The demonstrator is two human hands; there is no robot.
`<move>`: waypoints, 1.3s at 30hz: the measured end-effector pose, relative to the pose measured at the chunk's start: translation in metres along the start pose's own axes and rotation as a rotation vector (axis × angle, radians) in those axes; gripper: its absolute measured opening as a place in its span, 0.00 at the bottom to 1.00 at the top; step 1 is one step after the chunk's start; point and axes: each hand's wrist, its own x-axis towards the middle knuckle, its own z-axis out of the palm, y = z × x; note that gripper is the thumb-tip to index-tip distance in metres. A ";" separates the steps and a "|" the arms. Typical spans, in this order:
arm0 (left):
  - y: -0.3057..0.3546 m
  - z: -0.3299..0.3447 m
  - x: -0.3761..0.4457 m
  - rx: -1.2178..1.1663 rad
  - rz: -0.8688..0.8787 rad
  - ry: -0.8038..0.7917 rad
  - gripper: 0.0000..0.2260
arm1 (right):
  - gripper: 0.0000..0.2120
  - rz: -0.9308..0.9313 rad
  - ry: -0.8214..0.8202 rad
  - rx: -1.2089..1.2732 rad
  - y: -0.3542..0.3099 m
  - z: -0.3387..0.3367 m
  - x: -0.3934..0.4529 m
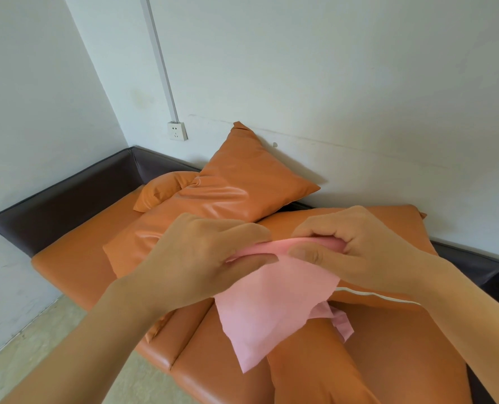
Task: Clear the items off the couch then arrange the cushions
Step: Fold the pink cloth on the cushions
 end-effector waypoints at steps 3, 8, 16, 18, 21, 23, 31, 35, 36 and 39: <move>-0.003 0.003 -0.002 -0.017 0.009 -0.003 0.12 | 0.12 -0.032 0.076 -0.105 -0.001 0.002 -0.001; -0.001 0.005 -0.002 0.016 0.060 0.039 0.11 | 0.09 -0.117 0.096 -0.152 0.000 0.006 0.001; -0.003 0.009 -0.005 0.052 0.181 0.088 0.08 | 0.14 -0.098 0.102 -0.170 0.001 0.009 -0.001; -0.004 0.009 -0.006 0.055 0.173 0.084 0.08 | 0.16 -0.132 0.138 -0.211 0.000 0.010 -0.001; -0.004 0.008 -0.006 0.066 0.162 0.085 0.10 | 0.10 -0.173 0.141 -0.214 0.002 0.010 -0.001; -0.002 0.008 -0.005 0.072 0.170 0.101 0.11 | 0.09 -0.143 0.120 -0.156 0.002 0.008 0.000; -0.002 0.006 -0.003 -0.038 0.138 0.107 0.08 | 0.13 -0.093 0.070 -0.084 -0.002 0.005 -0.001; -0.001 0.003 -0.001 -0.108 0.076 0.077 0.08 | 0.08 -0.132 0.094 -0.108 -0.004 0.005 0.000; -0.001 0.002 -0.001 -0.118 0.068 0.068 0.09 | 0.06 -0.138 0.090 -0.097 -0.004 0.005 0.000; 0.001 0.002 0.000 -0.118 0.056 0.055 0.15 | 0.06 -0.145 0.049 -0.089 -0.004 0.003 0.000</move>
